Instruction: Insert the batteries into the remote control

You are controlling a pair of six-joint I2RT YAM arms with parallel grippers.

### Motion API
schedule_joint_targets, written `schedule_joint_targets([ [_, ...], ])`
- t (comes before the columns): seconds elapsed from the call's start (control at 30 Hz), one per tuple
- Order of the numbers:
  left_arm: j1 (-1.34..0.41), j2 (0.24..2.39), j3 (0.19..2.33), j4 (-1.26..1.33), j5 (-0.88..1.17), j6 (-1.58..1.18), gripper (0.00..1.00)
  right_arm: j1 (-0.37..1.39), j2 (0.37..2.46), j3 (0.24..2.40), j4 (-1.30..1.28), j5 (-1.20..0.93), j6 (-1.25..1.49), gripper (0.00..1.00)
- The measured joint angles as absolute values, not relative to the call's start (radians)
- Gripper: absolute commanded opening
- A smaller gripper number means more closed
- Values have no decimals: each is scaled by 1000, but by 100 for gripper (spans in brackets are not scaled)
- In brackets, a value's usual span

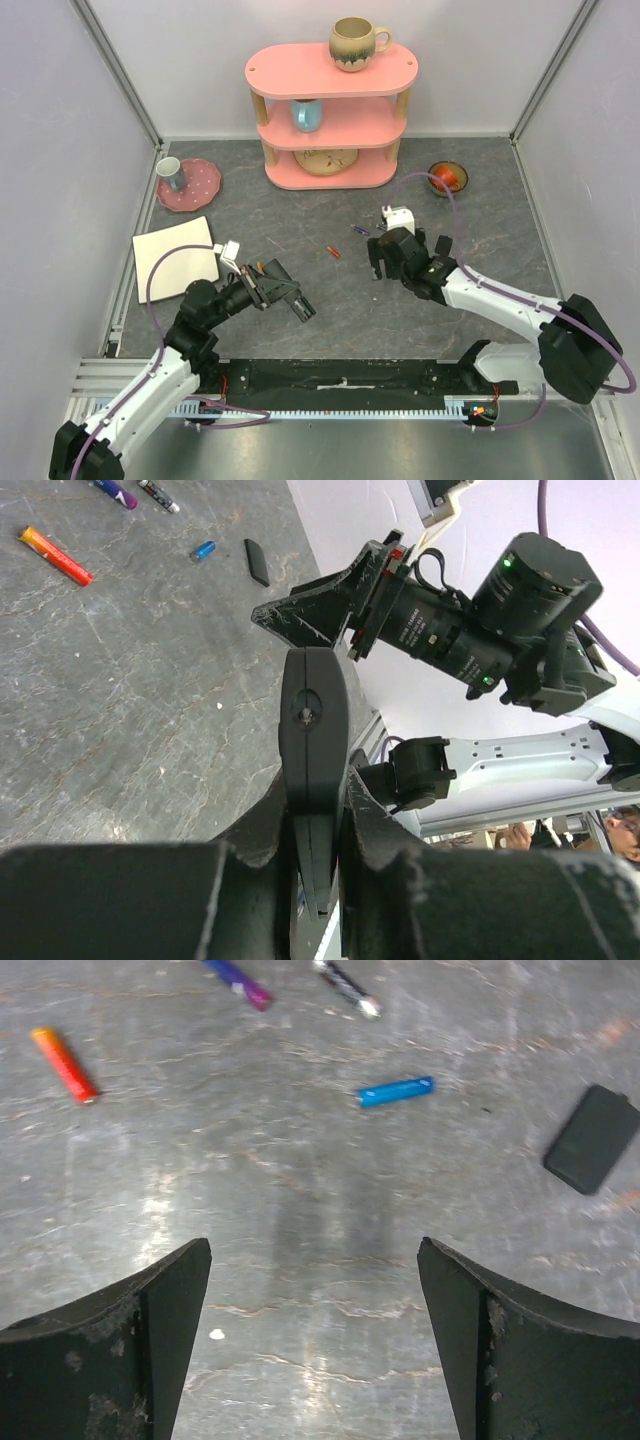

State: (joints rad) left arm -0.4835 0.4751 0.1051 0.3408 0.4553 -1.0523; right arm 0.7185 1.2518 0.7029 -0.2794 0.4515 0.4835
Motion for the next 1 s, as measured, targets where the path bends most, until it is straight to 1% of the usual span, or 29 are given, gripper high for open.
schedule_joint_targets([
  [0.1, -484, 458, 115, 294, 451, -1034, 2, 790, 1283, 714, -246, 471, 461, 95],
  [0.23, -484, 418, 121, 262, 450, -1013, 2, 876, 1390, 762, -219, 516, 429, 96],
  [0.43, -484, 335, 121, 254, 456, -1000, 2, 897, 1471, 788, -156, 523, 402, 94],
  [0.53, -484, 302, 123, 230, 456, -992, 2, 894, 1521, 847, -139, 501, 388, 89],
  [0.57, -484, 293, 125, 215, 456, -987, 2, 894, 1541, 872, -131, 486, 382, 84],
  [0.63, -484, 281, 128, 194, 456, -979, 2, 894, 1584, 924, -120, 458, 371, 80],
  [0.67, -484, 274, 130, 179, 456, -976, 2, 894, 1610, 956, -117, 437, 364, 73],
  [0.77, -484, 248, 134, 146, 456, -967, 2, 894, 1710, 1061, -103, 385, 338, 65],
  [0.87, -484, 209, 141, 104, 456, -958, 2, 894, 1795, 1129, -98, 350, 315, 64],
  [1.0, -484, 152, 153, 54, 455, -943, 2, 891, 1851, 1142, -100, 328, 300, 63],
])
